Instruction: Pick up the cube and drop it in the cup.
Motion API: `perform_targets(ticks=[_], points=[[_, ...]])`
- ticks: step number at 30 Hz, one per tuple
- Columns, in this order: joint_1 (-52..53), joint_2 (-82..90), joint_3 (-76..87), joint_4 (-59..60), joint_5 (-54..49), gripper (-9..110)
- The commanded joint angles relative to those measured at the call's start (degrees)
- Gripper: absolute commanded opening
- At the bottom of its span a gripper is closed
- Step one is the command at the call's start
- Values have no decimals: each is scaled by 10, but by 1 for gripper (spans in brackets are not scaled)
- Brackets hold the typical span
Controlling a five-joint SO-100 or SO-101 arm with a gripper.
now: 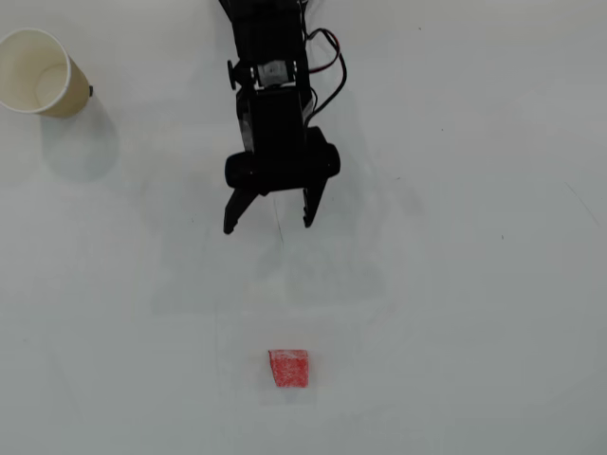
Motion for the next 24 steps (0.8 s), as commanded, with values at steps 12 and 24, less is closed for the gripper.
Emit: perform_targets(ticks=[12,24], points=[[-4,-172,-213,-67,-4,42],[4,-270,-271,-110,-5,42]])
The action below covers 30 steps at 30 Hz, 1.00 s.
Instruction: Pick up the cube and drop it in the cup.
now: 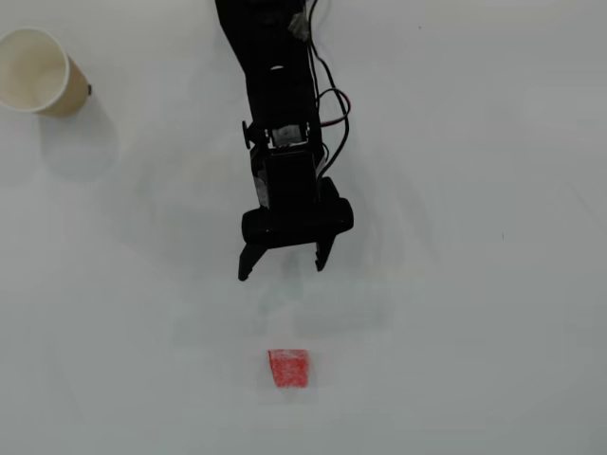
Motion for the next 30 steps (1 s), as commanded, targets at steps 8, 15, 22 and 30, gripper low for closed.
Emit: perform_targets(ticks=[8,15,22,30], points=[[20,-37,-103,-47,-6,42],[30,-73,-118,-68,-7,41],[25,-99,-143,-79,-7,41],[7,-125,-171,-98,-7,41]])
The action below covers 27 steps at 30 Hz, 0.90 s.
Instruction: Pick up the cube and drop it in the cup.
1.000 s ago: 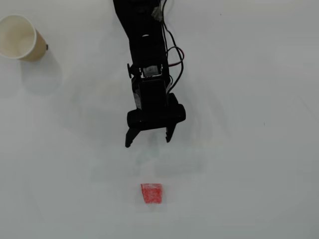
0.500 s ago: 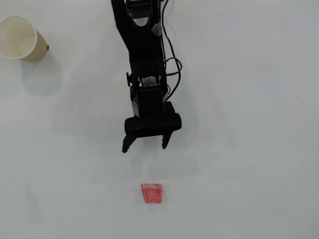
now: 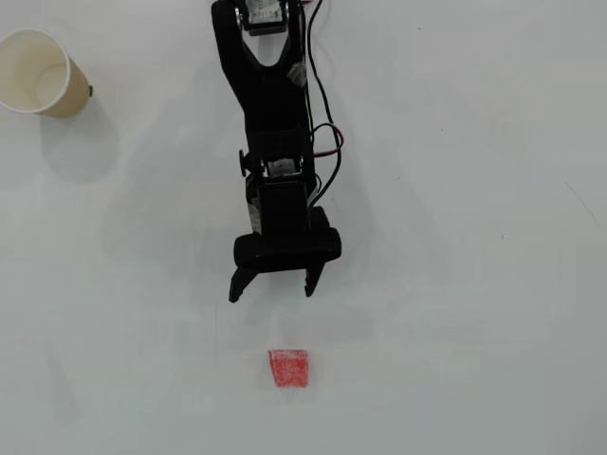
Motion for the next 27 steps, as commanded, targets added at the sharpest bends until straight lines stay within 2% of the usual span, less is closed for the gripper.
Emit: perform_targets(ticks=[1,13,27], points=[[-18,18,-68,-31,-7,41],[-37,-25,-106,-94,-6,41],[-29,-84,-163,-112,-5,41]])
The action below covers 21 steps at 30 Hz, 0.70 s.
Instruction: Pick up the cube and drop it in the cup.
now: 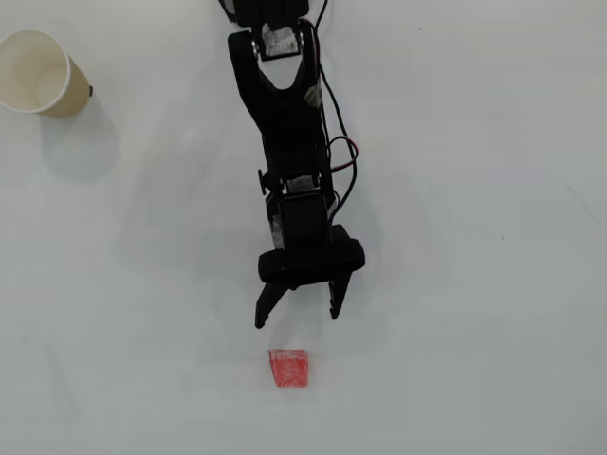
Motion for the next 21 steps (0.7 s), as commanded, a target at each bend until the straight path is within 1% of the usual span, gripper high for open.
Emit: perform_targets(ticks=[1,21], points=[[11,16,-79,-25,-6,41],[58,-50,-143,-25,-1,41]])
